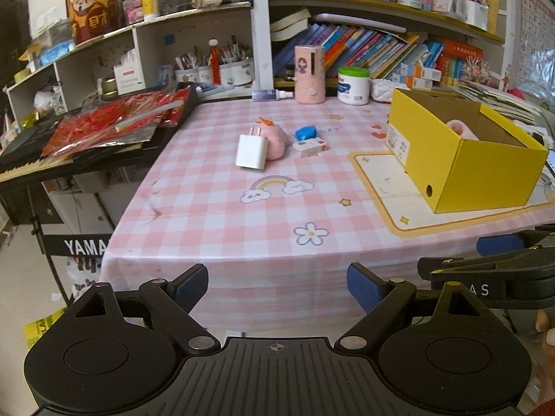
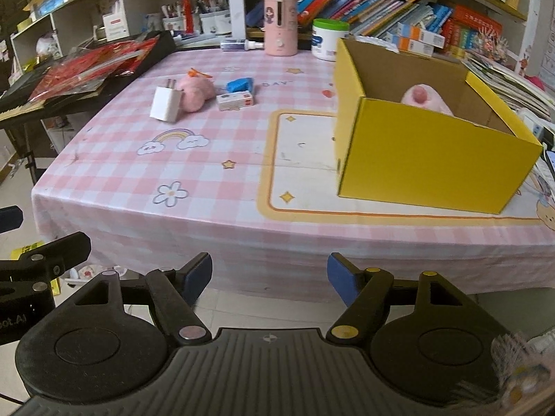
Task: Organize objects
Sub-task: 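Withdraw both open tools from the box back over the table, then move both tools toward the white charger and the white card box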
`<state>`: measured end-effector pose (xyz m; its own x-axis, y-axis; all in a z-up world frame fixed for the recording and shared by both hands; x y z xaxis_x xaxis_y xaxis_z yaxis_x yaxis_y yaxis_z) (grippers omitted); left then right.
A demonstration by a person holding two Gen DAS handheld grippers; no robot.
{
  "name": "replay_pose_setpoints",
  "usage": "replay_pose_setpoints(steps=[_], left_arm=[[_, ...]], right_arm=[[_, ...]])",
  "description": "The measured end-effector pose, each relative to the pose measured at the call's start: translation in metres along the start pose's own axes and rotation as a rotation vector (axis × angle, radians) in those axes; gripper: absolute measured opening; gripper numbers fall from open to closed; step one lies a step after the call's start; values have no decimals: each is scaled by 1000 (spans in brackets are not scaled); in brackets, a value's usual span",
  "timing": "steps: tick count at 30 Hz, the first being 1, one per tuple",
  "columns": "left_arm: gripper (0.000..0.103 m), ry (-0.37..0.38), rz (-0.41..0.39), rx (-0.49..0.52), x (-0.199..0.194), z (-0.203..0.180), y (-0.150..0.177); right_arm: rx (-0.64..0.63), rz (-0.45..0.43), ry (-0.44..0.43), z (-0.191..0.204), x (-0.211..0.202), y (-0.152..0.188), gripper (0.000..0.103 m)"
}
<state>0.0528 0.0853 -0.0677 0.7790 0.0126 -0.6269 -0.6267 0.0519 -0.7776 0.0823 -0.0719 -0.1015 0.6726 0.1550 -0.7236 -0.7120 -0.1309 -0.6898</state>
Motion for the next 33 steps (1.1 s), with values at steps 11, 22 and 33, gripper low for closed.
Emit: replay_pose_setpoints(steps=[11,22,33], left_arm=[[89,-11,0,-25,4,13,-2],[89,-31,14,-40,27,18,-15],[89,-64,21,-74,68,26,-45]], right_arm=[[-27,4,-12,14,5,-7,72],[-40,16,-28,15,28,-25,72],[-66,12,-59,14,69,-70,72]])
Point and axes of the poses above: each gripper's, at about its wrist camera, not at the fingertips, and x roughly the way its jaws point, z to its left, y to its underside, the point moved 8 cm from there along x, roughly the way its jaws point, and after that the axes turned 2 degrees about -z, right-handed, at the moved point
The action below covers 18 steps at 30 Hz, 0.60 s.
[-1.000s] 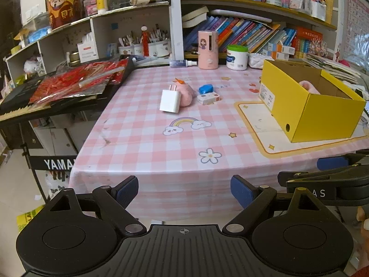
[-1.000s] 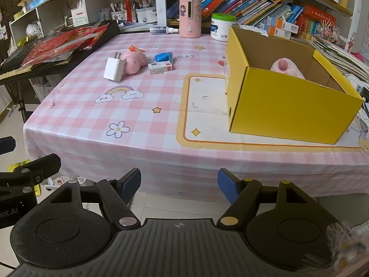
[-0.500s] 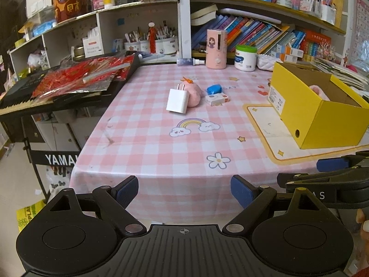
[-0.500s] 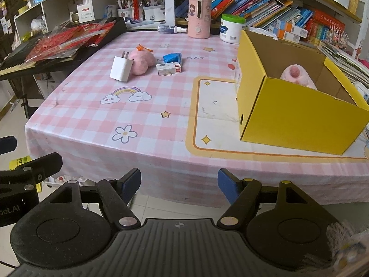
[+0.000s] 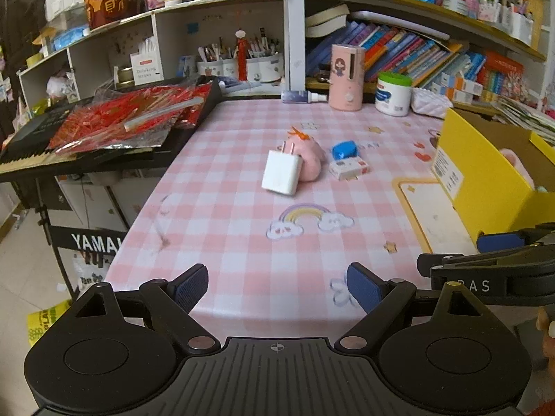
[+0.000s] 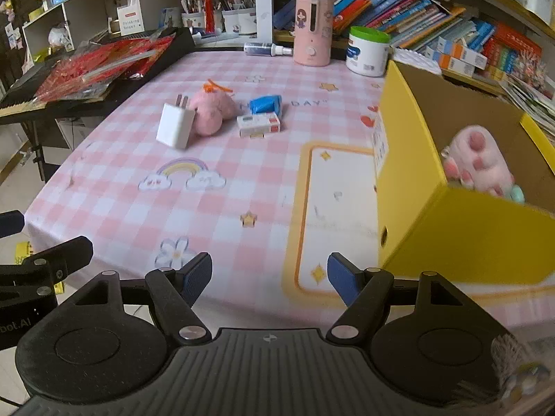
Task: Organize objects
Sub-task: 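Move both tools toward the white charger and the white card box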
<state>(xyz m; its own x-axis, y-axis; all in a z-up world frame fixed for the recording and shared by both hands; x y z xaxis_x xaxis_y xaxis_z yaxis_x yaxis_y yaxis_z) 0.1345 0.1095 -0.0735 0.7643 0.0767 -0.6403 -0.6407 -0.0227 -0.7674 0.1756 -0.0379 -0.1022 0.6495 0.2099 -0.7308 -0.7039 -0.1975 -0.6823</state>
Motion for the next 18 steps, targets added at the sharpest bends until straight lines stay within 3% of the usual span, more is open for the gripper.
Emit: replay_pose_setpoints(steps=[18], left_arm=[[89,-45,9,-30,59,-4,-49]], right_arm=[[5,-67,-30,-23,51,-77,70]])
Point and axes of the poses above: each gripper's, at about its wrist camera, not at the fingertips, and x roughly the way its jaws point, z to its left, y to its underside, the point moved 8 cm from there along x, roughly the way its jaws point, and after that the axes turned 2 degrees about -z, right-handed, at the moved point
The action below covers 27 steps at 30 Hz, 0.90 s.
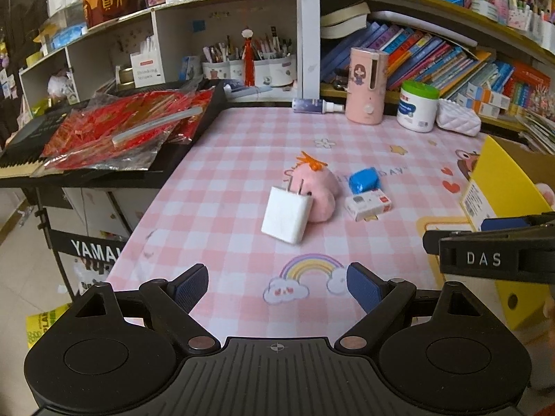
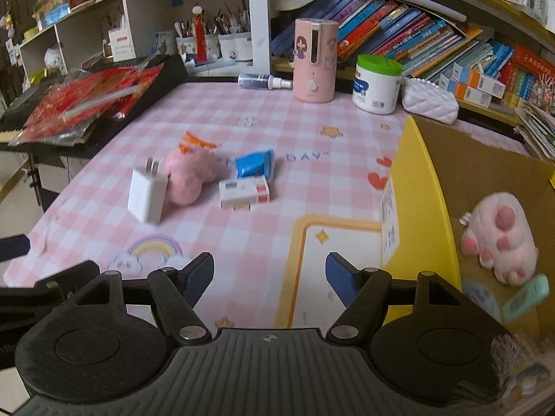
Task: Organize objects
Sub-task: 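Move both tools toward the white charger and the white card box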
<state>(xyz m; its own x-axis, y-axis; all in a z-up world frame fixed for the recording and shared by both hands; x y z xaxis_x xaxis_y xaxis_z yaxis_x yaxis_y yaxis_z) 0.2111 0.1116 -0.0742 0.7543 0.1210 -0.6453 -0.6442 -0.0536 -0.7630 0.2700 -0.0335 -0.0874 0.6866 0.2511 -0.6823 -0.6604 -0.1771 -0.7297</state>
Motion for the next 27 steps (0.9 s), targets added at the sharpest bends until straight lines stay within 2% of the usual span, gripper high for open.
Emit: replay_pose_setpoints(steps=[11,21,27], left_arm=[[88,-11,-10,0,26,-1,-22],[88,-9,15,19,56,-5,-27],[80,-13,47,48,86,-5,-30]], right_arm=[[3,-3,-13,-6,31,-32,70],[-3,25,-33,-5,57,-42,70],[2,46,-57,1,74,-50,69]])
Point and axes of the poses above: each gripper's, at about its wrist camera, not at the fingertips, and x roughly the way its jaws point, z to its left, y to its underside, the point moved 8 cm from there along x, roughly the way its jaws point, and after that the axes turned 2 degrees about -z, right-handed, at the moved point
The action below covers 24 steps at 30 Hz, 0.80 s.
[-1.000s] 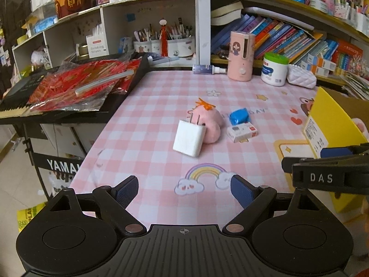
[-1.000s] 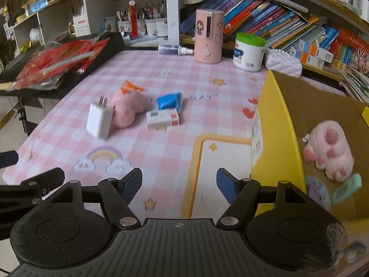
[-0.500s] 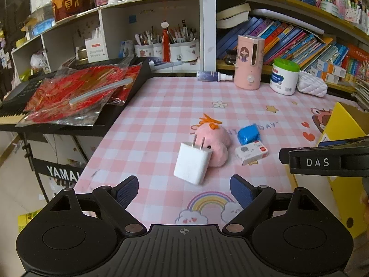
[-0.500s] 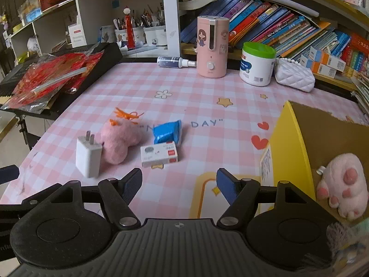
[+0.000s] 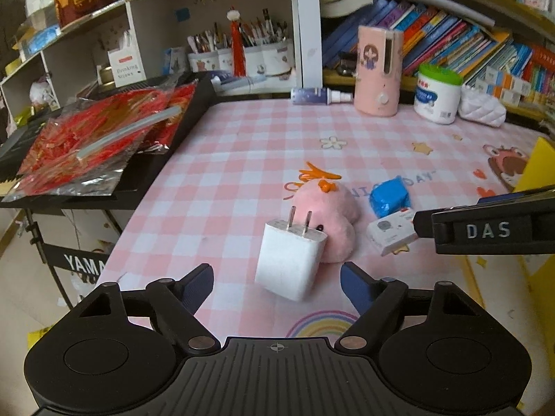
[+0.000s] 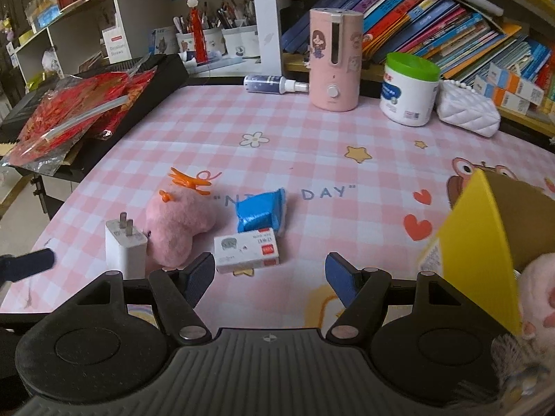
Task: Organize objects
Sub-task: 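Move both tools toward the white charger and the white card box, then grasp the white charger with the left tool while the right tool grasps the white card box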
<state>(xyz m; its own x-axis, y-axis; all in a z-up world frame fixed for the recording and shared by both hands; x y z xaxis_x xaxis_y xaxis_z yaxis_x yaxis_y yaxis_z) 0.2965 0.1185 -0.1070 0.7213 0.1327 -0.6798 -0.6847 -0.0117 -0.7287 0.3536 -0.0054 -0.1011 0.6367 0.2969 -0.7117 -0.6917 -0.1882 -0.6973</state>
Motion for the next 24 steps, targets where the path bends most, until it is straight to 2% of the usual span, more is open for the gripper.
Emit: replay_pose_setpoints(steps=[2,10,14,18,24], left_arm=[[73,6,9,4,8,-1,-2],[59,34,61,40,37,-7,0],[46,46,79,43,45,-7,3],[46,47,76,45,44,-7,4],[44,53,75,-16,29,3,4]], right_arm=[[-11,2,-4,2,5,-3,69],[-34,54,-28,7,30,-6,69],[-59,86,-36,11,43,-1,69],[-84,100,-32,12,53,2,68],[-113,108,-43,17,63,3,68]])
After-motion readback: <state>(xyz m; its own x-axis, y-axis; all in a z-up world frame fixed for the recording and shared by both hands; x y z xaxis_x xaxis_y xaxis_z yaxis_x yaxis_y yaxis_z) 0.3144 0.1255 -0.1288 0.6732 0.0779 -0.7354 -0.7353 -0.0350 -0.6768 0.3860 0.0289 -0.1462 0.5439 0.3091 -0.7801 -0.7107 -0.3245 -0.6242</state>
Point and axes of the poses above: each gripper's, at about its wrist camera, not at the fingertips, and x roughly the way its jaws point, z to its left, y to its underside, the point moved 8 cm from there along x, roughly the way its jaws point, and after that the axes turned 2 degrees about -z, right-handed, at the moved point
